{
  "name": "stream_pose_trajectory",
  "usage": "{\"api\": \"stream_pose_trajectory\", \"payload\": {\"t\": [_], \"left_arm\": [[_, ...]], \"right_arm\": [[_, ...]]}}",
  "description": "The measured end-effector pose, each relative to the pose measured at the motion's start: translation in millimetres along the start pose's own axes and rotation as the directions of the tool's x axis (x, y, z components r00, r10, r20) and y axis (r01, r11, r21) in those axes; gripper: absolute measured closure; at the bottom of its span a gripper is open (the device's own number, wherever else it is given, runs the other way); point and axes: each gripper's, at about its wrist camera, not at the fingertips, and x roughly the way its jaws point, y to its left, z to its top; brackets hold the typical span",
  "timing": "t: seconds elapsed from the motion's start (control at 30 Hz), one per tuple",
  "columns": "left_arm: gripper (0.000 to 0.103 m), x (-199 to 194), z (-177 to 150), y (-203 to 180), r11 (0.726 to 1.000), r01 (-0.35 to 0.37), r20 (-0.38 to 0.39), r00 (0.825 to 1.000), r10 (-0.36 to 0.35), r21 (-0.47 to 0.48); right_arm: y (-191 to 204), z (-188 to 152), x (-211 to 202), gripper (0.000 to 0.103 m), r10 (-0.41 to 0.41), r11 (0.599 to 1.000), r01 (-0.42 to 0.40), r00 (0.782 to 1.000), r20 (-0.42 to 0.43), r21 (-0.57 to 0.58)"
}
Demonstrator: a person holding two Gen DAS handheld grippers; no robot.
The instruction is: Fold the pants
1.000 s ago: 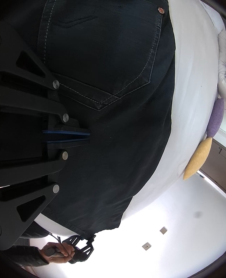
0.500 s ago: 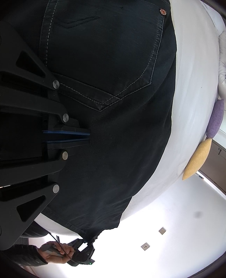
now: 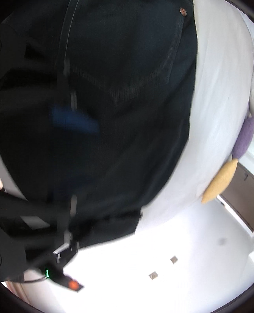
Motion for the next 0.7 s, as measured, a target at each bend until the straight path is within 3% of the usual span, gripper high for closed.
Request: {"api": "stream_pose_trajectory", "payload": {"t": [0.03,0.2,0.33,0.4,0.57,0.6,0.67,0.7], "left_arm": [[0.008,-1,0,-5,1.0,0.008,0.007,1.0,-0.008,0.001],[0.008,21,8,-26,0.984,0.156,-0.057,0.985,-0.161,-0.085],[0.008,43,19,-43,0.958,0.247,-0.118,0.957,-0.265,-0.146],[0.008,56,25,-48,0.954,0.258,-0.155,0.947,-0.281,-0.154],[0.008,75,34,-53,0.957,0.239,-0.195,0.943,-0.269,-0.164],[0.01,76,35,-52,0.957,0.24,-0.198,0.942,-0.27,-0.163],[0.023,77,37,-51,0.959,0.238,-0.208,0.941,-0.268,-0.155],[0.044,78,38,-49,0.961,0.231,-0.222,0.94,-0.261,-0.15]], "right_arm": [[0,-2,1,0.092,-0.001,1.0,0.001,1.0,0.008,0.011],[7,3,-7,0.092,-0.045,0.998,0.047,0.998,0.048,-0.045],[17,11,-22,0.092,-0.069,0.994,0.076,0.994,0.088,-0.077],[27,14,-27,0.092,-0.063,0.992,0.073,0.993,0.104,-0.098],[46,20,-38,0.092,-0.025,0.991,0.043,0.991,0.135,-0.129],[50,22,-41,0.091,-0.014,0.99,0.033,0.99,0.139,-0.136],[57,21,-44,0.091,-0.002,0.988,0.024,0.989,0.145,-0.151],[60,20,-45,0.091,0.007,0.987,0.016,0.989,0.146,-0.157]]}}
